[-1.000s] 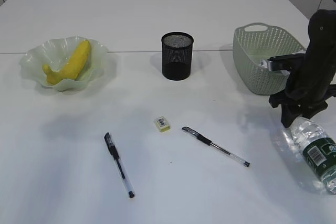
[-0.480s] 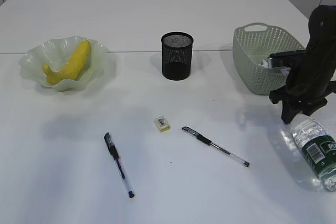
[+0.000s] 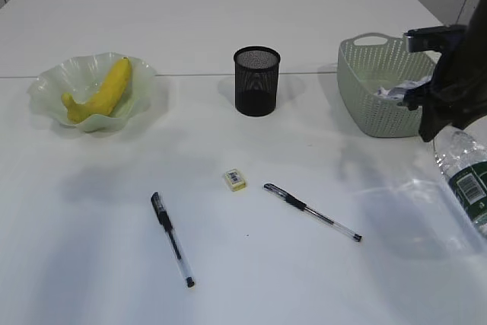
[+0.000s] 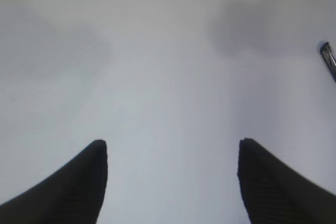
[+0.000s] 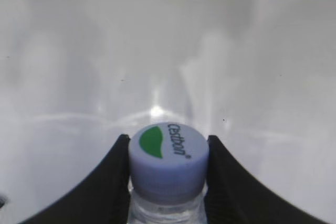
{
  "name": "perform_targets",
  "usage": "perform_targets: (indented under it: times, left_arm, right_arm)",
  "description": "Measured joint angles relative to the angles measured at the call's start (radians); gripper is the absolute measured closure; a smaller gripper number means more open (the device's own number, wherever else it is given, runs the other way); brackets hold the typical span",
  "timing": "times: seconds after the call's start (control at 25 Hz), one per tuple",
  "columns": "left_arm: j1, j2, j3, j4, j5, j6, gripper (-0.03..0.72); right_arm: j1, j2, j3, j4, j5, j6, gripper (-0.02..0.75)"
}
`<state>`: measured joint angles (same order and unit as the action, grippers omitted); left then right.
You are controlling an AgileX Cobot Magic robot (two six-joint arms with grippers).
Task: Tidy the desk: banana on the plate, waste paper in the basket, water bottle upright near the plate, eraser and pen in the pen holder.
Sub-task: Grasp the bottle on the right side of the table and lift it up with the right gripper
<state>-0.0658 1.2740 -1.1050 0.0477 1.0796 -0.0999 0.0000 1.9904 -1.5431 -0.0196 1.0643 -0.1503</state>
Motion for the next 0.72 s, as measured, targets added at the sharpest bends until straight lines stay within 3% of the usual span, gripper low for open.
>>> perform_targets:
  times: [0.72]
  left_arm:
    - [0.0,0.0,0.0,-0.002,0.0,0.0,0.13]
  right_arm:
    - [0.0,-0.253,0.0,0.242,0.035,-0.176,0.486]
